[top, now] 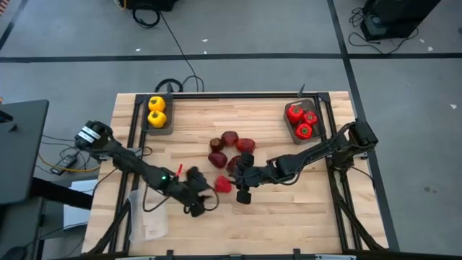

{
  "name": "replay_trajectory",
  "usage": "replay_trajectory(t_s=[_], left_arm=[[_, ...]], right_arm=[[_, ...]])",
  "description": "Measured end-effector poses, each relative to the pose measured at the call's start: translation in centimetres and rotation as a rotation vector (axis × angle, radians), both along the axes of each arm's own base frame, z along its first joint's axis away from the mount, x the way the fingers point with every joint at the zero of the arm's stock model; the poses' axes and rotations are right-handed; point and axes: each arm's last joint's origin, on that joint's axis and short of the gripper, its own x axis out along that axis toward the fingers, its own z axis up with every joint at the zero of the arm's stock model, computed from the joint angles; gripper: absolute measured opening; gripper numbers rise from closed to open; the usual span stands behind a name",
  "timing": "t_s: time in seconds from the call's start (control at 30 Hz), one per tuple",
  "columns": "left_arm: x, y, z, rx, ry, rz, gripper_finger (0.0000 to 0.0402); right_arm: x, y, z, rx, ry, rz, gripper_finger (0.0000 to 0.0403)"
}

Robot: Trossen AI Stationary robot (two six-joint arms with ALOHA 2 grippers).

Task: Sort produce into baskets
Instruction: Put the red bell pepper into the right black transparent bin

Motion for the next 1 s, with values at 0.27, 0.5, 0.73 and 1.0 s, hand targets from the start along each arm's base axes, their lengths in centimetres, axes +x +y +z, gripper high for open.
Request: replay_trajectory(t_s=[0.27,0.5,0.73,1.0], left_arm=[[1.9,-0.1,0.9,-0.068,-0.159,-0.086,0.0179],[1.3,0.4,-0.6,-0.072,-0.047,0.05,0.0177],[1.9,0.5,-3.6,0.118,0.007,0.059,0.0176],[4.1,0.2,-6.1,0.272,-0.09,-0.078,0.0176]], right_arm=[[-0.5,1.2,-0.1,0.012,0.016,0.021,0.0125],[-2.0,2.2,-1.2,0.016,0.16,-0.03,0.0125],[-3.3,4.9,-1.5,0.095,0.21,0.018,0.0125],[-3.3,7.1,-4.1,0.139,0.267,0.115,0.0125]])
